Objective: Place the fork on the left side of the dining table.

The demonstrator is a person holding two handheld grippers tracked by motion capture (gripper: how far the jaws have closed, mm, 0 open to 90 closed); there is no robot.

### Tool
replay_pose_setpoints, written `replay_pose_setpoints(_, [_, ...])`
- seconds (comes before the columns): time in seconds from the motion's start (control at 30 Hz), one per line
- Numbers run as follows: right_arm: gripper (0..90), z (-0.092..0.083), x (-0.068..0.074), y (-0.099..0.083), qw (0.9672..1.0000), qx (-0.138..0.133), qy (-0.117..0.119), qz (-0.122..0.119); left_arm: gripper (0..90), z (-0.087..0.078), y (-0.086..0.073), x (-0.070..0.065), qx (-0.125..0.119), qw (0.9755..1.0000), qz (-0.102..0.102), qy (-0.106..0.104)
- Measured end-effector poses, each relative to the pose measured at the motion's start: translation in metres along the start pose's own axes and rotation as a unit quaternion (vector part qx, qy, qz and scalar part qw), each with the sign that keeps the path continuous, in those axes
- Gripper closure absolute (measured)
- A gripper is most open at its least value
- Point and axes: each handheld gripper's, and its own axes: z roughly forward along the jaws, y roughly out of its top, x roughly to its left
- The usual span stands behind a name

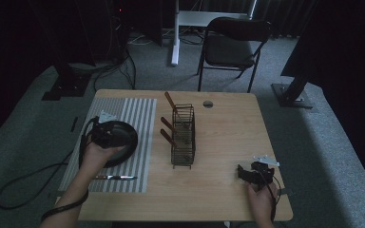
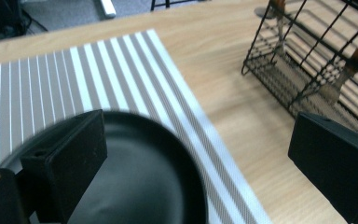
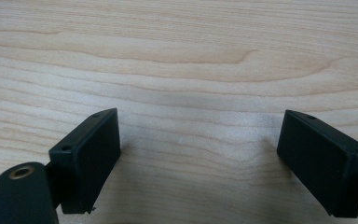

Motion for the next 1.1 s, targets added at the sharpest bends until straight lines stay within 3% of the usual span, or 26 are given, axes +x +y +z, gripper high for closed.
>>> replay_pose_setpoints(0.17, [12.8, 0.000, 0.000, 0.000, 1.0000, 0.001, 0.000, 0.001, 4.5, 0.010, 0.024, -0.007, -0.012, 0.9997, -0.006, -0.021])
replay_pose_setpoints(0.43, [12.8, 0.000, 0.000, 0.000, 1.0000, 0.001, 0.000, 0.001, 4.5, 0.024, 0.053, -0.019, -0.012, 0.9995, 0.007, -0.029])
replay_pose_setpoints(0.6, [12.8, 0.000, 0.000, 0.000, 1.0000, 0.001, 0.000, 0.001, 4.5, 0.033, 0.072, -0.021, -0.025, 0.9989, -0.017, -0.036])
replay_pose_setpoints(0.87, [12.8, 0.000, 0.000, 0.000, 1.0000, 0.001, 0.001, 0.000, 4.6, 0.056, 0.085, -0.028, -0.004, 0.9987, -0.025, -0.044])
replay_pose_setpoints(1.1, [12.9, 0.000, 0.000, 0.000, 1.0000, 0.000, 0.001, 0.000, 4.7, 0.078, 0.107, -0.035, 0.009, 0.9960, -0.040, -0.079])
